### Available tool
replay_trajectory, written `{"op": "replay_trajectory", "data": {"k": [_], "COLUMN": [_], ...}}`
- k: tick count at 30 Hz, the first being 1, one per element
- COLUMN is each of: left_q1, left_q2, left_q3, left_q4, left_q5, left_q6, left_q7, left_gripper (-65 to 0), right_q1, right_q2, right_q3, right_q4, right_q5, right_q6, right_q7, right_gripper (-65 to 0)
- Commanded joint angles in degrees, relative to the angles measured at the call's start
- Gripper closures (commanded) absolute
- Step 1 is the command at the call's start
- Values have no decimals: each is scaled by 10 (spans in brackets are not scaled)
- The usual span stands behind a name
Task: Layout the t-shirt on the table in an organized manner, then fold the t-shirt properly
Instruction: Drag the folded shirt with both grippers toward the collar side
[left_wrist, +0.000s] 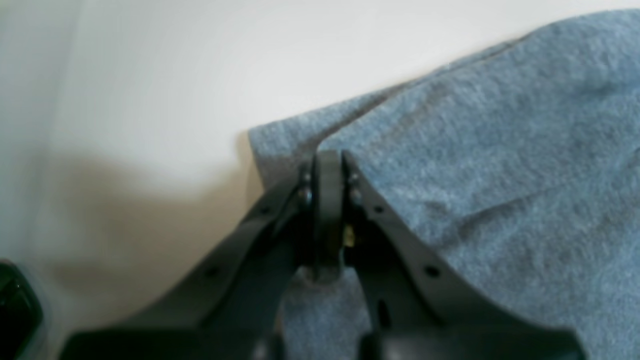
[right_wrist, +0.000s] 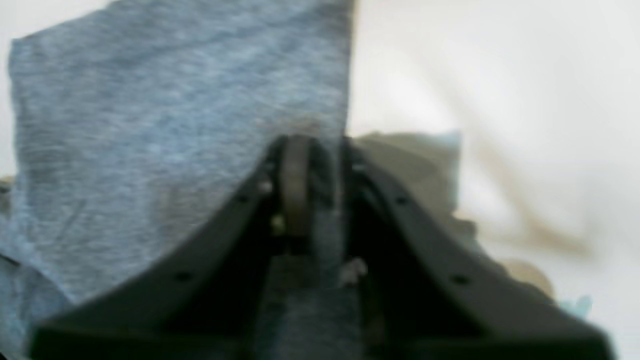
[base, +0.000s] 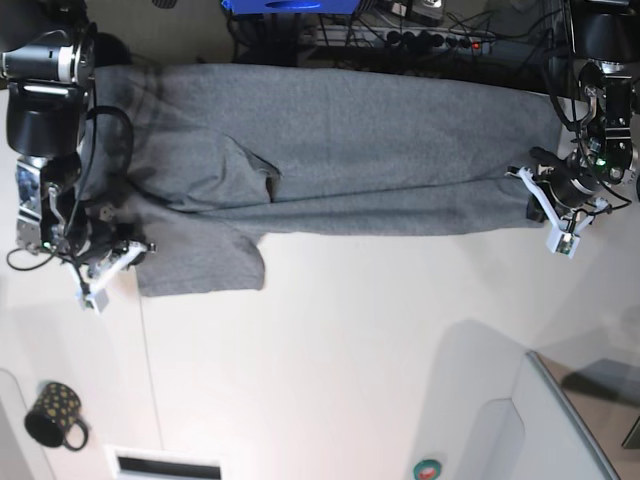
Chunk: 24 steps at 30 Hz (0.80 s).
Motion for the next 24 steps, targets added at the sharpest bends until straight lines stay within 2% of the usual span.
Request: {"op": "replay_trajectory", "data": {"k": [1, 8, 24], "left_q1": [-6, -6, -26], "left_q2": [-12, -13, -15], "left_q3": [-5, -5, -5], "left_q4": [7, 7, 41], "left_q5": [-3, -3, -3], "left_q6": [2, 2, 2], "left_q7": [-9, -9, -6], "left_gripper": [0, 0, 0], "right_q1": [9, 7, -7], "right_q2": [-4, 8, 8], "right_q3": [-2, -2, -2], "right_q4": [1, 49, 266], "right_q5": [8, 7, 7], "right_q6": [8, 8, 8], "right_q7": [-24, -7, -134], "right_gripper": [-27, -11, -8]}}
